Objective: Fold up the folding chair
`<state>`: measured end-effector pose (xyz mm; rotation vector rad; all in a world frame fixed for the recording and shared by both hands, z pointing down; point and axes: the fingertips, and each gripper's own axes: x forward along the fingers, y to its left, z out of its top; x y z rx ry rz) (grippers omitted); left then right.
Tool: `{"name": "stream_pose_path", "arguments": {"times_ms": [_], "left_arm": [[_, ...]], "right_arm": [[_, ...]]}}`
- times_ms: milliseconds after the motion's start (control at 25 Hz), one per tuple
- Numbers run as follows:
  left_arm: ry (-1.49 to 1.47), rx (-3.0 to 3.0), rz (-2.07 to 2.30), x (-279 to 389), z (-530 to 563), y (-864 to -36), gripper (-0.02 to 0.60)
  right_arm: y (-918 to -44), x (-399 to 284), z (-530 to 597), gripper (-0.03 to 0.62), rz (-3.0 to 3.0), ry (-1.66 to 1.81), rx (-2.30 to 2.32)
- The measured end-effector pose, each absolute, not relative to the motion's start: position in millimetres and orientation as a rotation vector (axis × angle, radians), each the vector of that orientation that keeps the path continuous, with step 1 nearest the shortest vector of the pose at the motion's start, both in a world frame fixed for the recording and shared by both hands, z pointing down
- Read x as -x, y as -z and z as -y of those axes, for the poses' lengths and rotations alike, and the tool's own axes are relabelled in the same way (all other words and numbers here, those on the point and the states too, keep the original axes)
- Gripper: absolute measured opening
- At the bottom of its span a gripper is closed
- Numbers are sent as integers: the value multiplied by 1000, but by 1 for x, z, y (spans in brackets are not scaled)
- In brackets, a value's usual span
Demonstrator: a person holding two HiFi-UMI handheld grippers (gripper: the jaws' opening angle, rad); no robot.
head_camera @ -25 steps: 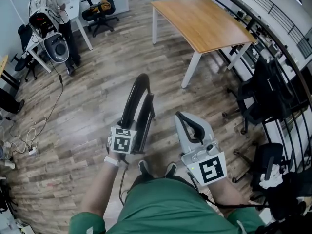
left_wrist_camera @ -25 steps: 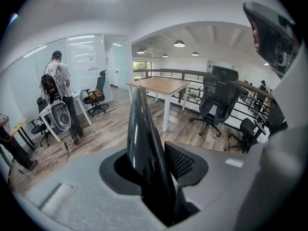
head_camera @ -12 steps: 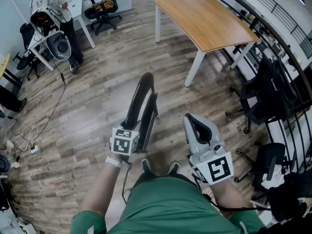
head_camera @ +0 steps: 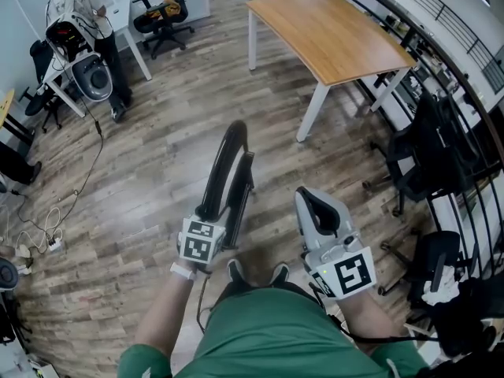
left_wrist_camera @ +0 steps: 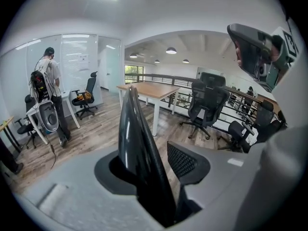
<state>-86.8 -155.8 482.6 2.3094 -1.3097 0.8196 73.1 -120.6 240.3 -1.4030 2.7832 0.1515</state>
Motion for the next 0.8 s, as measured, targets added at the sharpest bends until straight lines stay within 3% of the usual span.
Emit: {"name": "stream_pose_path", "arguments": {"times_ms": [800], "left_arm": [[-686,-2297,1419,81,146,-477,210]], "right_arm": [[-254,-73,120,3,-2810,-110,1400]]}}
